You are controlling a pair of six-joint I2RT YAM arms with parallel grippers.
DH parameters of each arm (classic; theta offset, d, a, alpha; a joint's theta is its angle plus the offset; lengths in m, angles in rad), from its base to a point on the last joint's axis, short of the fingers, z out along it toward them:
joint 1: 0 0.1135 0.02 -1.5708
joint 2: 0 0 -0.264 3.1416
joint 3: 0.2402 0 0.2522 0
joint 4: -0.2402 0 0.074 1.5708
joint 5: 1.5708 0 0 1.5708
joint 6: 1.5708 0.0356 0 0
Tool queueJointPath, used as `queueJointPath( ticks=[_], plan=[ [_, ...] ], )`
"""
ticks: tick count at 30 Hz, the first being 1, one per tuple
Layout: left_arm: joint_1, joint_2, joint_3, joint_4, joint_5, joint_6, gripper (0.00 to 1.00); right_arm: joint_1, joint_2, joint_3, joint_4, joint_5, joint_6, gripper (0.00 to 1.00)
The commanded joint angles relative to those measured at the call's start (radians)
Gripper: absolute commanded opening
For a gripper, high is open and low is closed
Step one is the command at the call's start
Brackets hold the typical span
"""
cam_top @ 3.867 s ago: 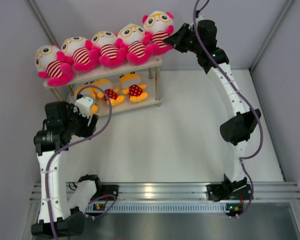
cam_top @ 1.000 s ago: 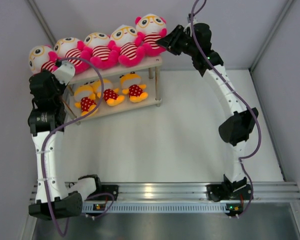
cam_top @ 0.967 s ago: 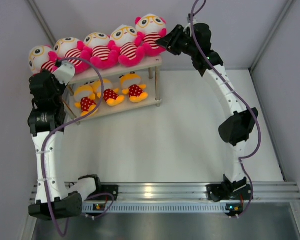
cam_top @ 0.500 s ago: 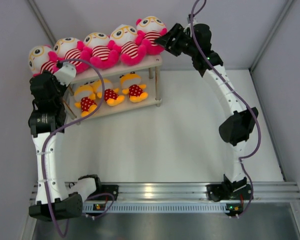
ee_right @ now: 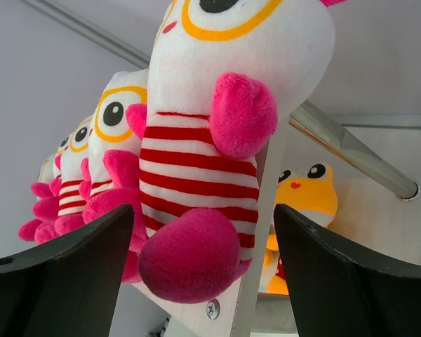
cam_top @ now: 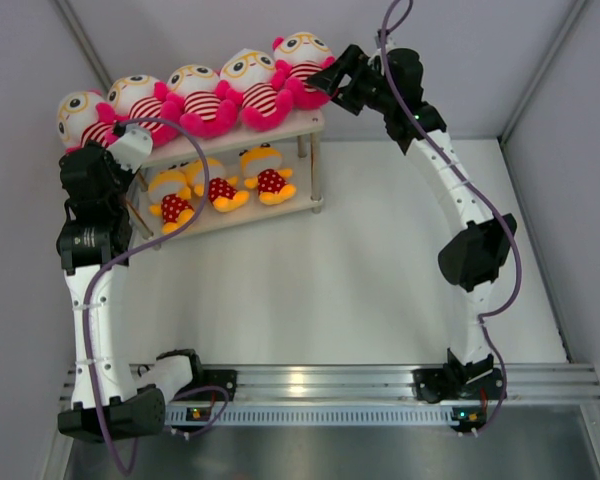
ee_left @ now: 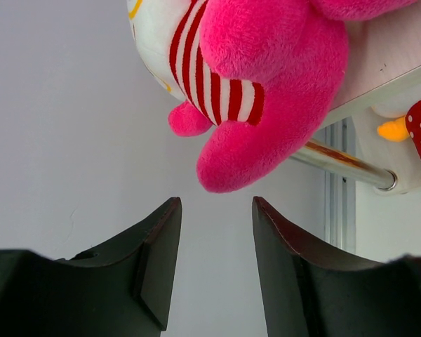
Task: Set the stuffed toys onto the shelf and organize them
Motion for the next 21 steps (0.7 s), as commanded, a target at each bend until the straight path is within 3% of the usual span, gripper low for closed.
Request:
queueJointPath(
  ticks=[1, 2, 6, 21],
  plan=[
    [0.004, -0.023, -0.003, 0.056, 0.015, 0.005, 0.51, -0.006, -0.046, 0.006, 0.065, 0.003, -0.008, 0.82],
    [0.004, -0.023, -0.003, 0.054, 0.014, 0.006, 0.51, -0.008, -0.043, 0.011, 0.066, 0.003, -0.005, 0.82],
    [0.003, -0.027, -0.004, 0.054, 0.012, 0.005, 0.51, -0.011, -0.046, 0.014, 0.065, 0.000, -0.006, 0.99],
    [0.004, -0.050, 0.026, 0.053, 0.026, -0.033, 0.59, -0.023, -0.121, 0.011, 0.056, 0.006, -0.055, 1.00]
  ],
)
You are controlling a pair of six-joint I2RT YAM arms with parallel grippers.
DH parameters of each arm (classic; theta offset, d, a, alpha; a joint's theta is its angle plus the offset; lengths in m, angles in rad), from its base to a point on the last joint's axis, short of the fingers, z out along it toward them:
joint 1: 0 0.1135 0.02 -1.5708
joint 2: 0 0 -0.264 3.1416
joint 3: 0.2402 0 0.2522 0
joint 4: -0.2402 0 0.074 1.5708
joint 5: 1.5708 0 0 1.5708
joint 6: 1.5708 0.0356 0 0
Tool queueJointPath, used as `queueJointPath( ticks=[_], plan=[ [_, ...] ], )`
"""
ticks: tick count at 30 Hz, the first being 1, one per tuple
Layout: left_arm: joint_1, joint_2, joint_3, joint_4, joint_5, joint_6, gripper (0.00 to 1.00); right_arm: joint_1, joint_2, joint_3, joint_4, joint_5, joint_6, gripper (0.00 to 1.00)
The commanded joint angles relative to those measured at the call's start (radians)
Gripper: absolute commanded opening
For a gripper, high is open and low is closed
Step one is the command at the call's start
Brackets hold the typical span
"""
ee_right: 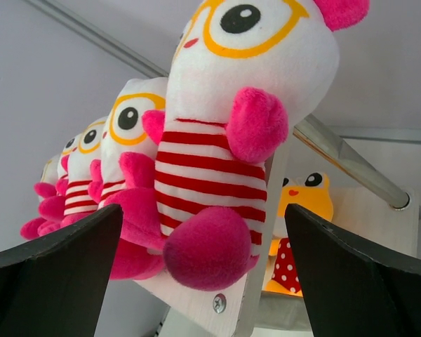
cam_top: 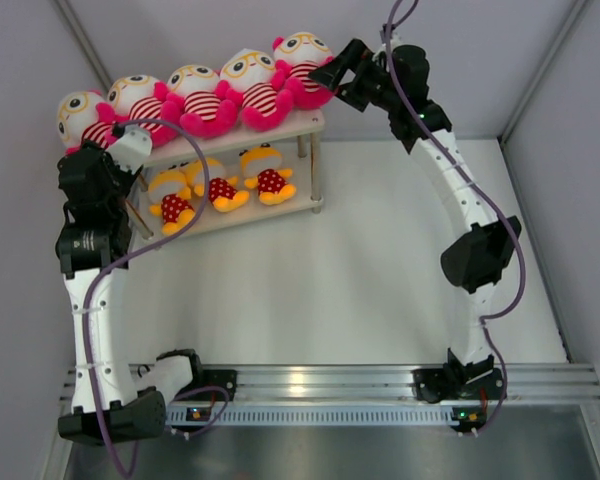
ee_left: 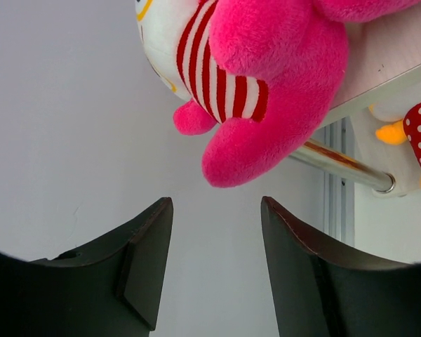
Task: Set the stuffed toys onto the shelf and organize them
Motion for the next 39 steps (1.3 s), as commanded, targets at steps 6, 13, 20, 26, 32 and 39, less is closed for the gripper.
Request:
queueJointPath(
  ticks=[6, 13, 20, 26, 32, 39],
  plan=[
    [0.004, -0.042, 0.068, 0.024, 0.038, -0.047, 0.63, -0.025, -0.135, -0.007, 0.052, 0.009, -0.037, 0.99],
    [0.003, -0.057, 0.155, -0.129, 0.125, -0.114, 0.67, -0.063, -0.228, -0.123, 0.036, 0.043, -0.074, 0.99],
    [0.003, -0.100, 0.301, -0.507, 0.356, -0.171, 0.69, -0.190, -0.499, -0.330, -0.137, 0.171, -0.278, 0.99],
    [0.003, -0.241, -0.037, -0.674, 0.408, -0.198, 0.72, -0.364, -0.783, -0.844, -0.122, 0.264, -0.372, 0.99],
    [0.002, -0.297, -0.427, -0.593, 0.236, -0.220, 0.72, -0.494, -0.861, -1.199, -0.047, 0.316, -0.399, 0.99],
    [0.003, -0.314, -0.696, -0.340, 0.110, -0.252, 0.73, -0.494, -0.905, -1.436, 0.065, 0.399, -0.436, 0.99]
  ],
)
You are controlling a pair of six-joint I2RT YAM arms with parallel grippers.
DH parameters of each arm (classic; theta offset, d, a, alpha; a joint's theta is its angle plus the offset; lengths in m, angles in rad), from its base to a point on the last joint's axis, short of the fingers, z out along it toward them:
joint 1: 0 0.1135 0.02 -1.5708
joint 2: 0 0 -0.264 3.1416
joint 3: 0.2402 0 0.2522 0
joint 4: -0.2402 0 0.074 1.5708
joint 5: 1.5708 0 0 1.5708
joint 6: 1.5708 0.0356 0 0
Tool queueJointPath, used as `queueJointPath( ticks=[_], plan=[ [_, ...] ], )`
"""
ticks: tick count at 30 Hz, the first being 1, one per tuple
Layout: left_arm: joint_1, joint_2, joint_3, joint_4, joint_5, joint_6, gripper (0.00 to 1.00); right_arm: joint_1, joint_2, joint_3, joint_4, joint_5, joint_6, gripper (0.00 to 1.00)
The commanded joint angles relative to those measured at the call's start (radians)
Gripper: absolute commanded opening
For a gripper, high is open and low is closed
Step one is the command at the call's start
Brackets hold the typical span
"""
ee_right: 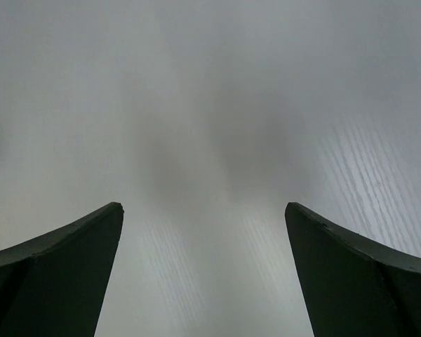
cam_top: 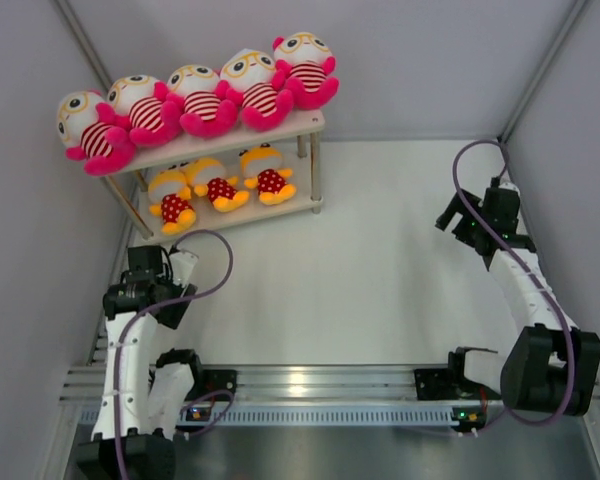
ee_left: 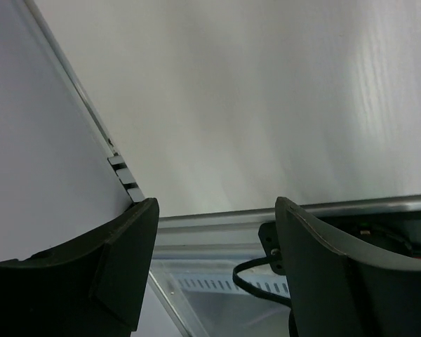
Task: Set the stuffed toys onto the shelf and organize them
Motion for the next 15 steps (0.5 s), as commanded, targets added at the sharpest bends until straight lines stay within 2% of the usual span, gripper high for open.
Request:
queueJointPath(
  ticks=[1, 8, 15],
  plan=[
    [0.003, -0.018, -0.075, 0.212, -0.096, -0.045, 0.73, -0.005, -0.043, -0.049, 0.139, 0.069, -0.049, 0.99],
    [0.003, -0.009, -0.192, 0.390, -0.096, -0.178, 0.74, -0.003, -0.066, -0.133, 0.243, 0.040, -0.043, 0.99],
    [0.003, -0.010, -0.244, 0.449, -0.105, -0.208, 0.74, -0.005, -0.087, -0.196, 0.317, 0.040, -0.052, 0.99]
  ],
)
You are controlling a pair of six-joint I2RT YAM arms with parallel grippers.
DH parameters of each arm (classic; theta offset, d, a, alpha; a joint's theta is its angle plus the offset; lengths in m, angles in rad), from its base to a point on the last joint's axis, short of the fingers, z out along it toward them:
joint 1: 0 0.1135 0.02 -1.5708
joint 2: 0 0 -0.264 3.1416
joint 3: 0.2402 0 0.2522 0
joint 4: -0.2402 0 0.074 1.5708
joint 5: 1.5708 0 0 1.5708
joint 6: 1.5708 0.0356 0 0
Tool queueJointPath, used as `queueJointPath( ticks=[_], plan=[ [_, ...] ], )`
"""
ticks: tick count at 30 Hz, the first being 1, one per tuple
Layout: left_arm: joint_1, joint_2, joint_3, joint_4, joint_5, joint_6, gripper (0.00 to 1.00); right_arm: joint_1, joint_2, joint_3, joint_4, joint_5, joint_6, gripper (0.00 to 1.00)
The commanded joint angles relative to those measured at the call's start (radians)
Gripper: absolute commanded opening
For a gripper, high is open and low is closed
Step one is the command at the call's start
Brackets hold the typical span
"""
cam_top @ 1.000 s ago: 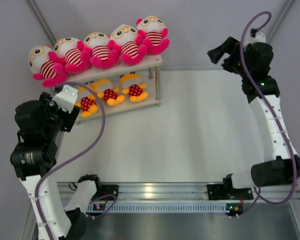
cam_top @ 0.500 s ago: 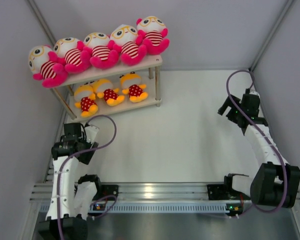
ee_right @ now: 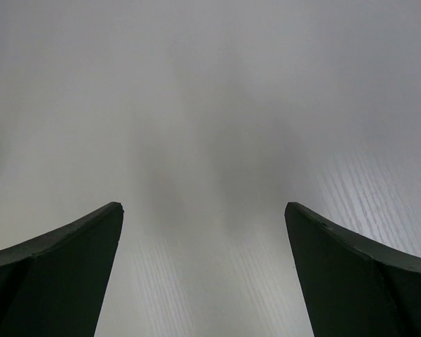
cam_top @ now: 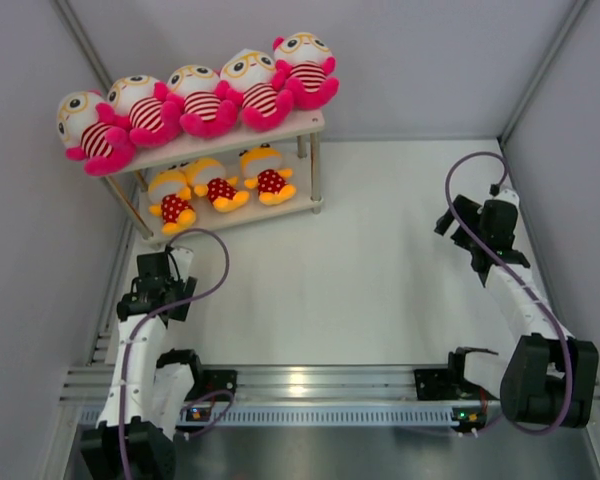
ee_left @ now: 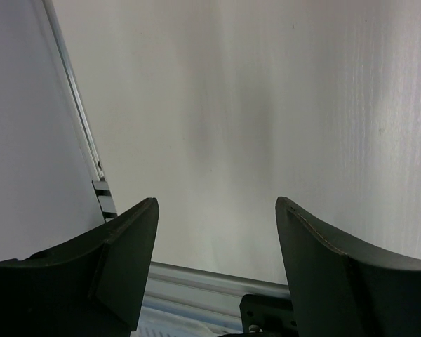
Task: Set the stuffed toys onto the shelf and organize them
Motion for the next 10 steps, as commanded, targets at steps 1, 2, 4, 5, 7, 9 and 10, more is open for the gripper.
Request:
queueJointPath(
  ticks=[1, 2, 4, 5, 7, 9, 10],
  plan=[
    [0.003, -0.003, -0.011, 0.090, -0.012, -0.038, 0.74, -0.004, -0.033, -0.025, 0.108, 0.006, -0.019, 0.99],
    [0.003, -0.003, -0.014, 0.087, -0.007, -0.037, 0.74, -0.004, -0.031, -0.031, 0.140, 0.006, -0.019, 0.99],
    [0.003, 0.002, -0.021, 0.088, -0.007, -0.038, 0.74, -0.003, -0.024, -0.038, 0.151, 0.004, -0.013, 0.99],
    [0.001, 0.003, -0.021, 0.088, -0.008, -0.037, 0.74, -0.003, -0.022, -0.040, 0.161, 0.006, -0.013, 0.99],
    [0.001, 0.006, -0.022, 0.088, -0.008, -0.038, 0.74, -0.004, -0.019, -0.046, 0.173, 0.004, -0.021, 0.99],
    [0.003, 0.007, -0.024, 0.088, -0.008, -0.040, 0.74, -0.004, -0.019, -0.055, 0.190, 0.006, -0.022, 1.00],
    [0.003, 0.008, -0.025, 0.088, -0.010, -0.040, 0.74, -0.003, -0.025, -0.060, 0.199, 0.006, -0.021, 1.00]
  ],
)
